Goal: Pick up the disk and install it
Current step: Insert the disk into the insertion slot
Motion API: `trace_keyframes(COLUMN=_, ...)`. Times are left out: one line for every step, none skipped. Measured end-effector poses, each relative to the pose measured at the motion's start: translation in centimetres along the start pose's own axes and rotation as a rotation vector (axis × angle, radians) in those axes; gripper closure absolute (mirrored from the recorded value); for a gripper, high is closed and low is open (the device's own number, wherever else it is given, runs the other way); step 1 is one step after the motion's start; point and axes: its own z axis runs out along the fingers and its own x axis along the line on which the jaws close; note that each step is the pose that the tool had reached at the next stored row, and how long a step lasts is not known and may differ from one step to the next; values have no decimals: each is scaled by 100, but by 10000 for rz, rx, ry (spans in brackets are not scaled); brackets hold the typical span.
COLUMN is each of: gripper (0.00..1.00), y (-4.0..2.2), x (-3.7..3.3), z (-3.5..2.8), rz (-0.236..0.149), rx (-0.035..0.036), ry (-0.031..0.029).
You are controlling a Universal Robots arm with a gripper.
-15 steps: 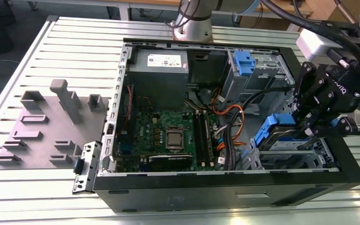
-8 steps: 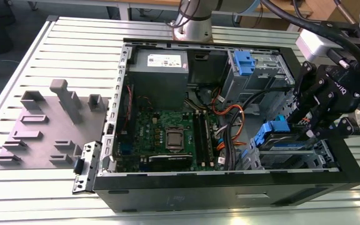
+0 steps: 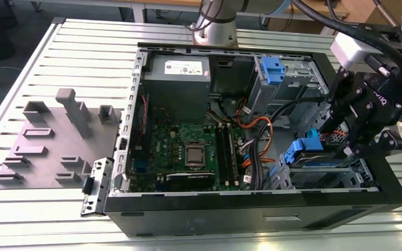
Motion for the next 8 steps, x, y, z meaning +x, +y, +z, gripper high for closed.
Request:
trace_keyframes(gripper=51, y=0, x=0, z=0, rz=0, rx=0, ry=0)
trace_keyframes(gripper=45, y=0, x=0, z=0, rz=0, rx=0, ry=1)
trace_keyframes(gripper=45, y=0, x=0, z=0, rz=0, rx=0, ry=-5)
trace_keyframes(gripper=45, y=0, x=0, z=-1, rz=-5, rx=-1, ry=-100)
trace_keyframes(gripper=45, y=0, x=0, z=-1, rz=-11, rx=-2, ry=-194)
trace_keyframes(gripper=45, y=0, x=0, z=0, rz=-12, rx=-3, ry=-210)
trace_keyframes(gripper=45, y=0, x=0, z=0, rz=-13, rx=-3, ry=-210)
trace_keyframes(gripper=45, y=1, x=1, z=-6, rz=-13, rx=-3, ry=-211)
